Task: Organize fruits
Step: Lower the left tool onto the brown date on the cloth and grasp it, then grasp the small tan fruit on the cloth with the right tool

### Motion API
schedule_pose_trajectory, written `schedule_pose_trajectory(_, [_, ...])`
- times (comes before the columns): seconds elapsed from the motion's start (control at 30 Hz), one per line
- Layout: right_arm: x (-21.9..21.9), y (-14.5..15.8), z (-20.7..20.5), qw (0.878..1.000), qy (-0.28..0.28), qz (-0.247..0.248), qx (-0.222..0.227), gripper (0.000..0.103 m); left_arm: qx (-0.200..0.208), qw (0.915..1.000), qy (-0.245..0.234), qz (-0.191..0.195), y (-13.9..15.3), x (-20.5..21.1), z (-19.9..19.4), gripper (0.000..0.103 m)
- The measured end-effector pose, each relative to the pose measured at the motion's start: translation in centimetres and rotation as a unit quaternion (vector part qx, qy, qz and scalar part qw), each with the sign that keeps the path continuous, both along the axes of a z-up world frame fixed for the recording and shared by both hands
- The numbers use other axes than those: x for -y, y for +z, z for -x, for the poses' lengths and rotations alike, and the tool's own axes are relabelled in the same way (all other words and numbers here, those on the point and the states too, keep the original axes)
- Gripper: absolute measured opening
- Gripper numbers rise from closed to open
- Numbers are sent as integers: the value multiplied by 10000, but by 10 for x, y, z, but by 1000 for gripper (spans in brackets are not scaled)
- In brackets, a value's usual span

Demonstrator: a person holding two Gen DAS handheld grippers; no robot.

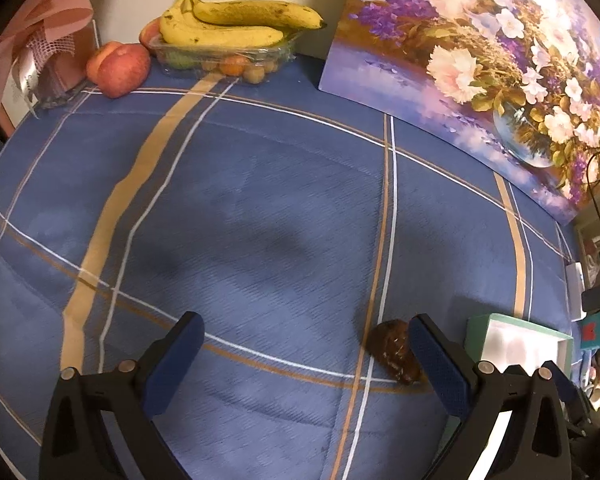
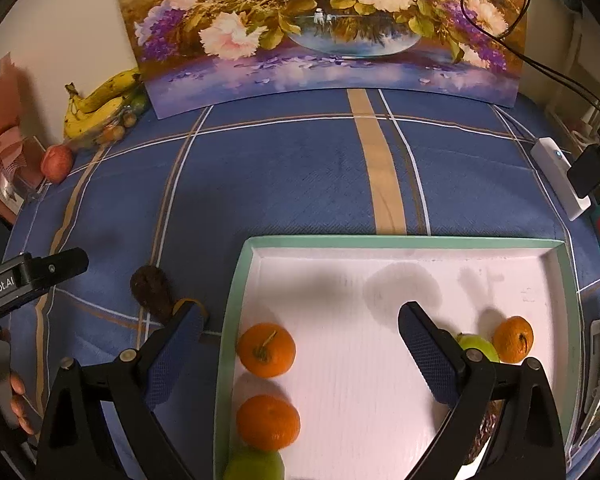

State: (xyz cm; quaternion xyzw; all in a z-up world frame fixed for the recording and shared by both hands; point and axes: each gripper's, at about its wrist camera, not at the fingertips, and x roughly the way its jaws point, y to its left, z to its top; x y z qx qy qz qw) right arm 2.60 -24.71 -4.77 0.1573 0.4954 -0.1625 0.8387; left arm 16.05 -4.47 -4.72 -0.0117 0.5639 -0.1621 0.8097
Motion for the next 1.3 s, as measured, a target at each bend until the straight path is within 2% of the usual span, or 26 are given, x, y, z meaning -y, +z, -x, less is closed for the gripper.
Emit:
schedule_pose_trajectory(0.2, [6,2,-7,9999,-75,-21,71,98,-110,9997,-160,117,-10,13,1,101])
schedule_pose_trajectory(0.37, [16,6,-8,9997,-186,15,130,98,-272,9989,-305,228,-18,25,5,89])
schedule_pose_trajectory(0.4, [18,7,-8,9997,-212,13,144,98,-299,9988,-316,241,-19,26,5,85])
schedule_pose_trajectory(0.43, [20,8,-7,9996,-246,3,159,98,-355,9983,-350,296,-22,29,6,75])
schedule_pose_trajectory(0.57, [25,10,-4,9994,-299,-28,159,98,-518,9972,-342,405,-27,36,10,59])
schedule_pose_trajectory(0.63, [26,10,-4,9994,-294,-26,153,98,-633,9960,-352,531,-30,38,11,48])
schedule_pose_trajectory(0.83, [26,11,-4,9995,-290,-31,133,98,-770,9937,-396,713,-32,43,13,35])
schedule_pose_trajectory(1.07, [24,11,-4,9996,-265,-29,120,98,-725,9943,-436,653,-26,43,15,33])
schedule_pose_trajectory(1.3, [10,9,-11,9999,-63,-92,96,98,-511,9969,-191,561,-9,13,8,33])
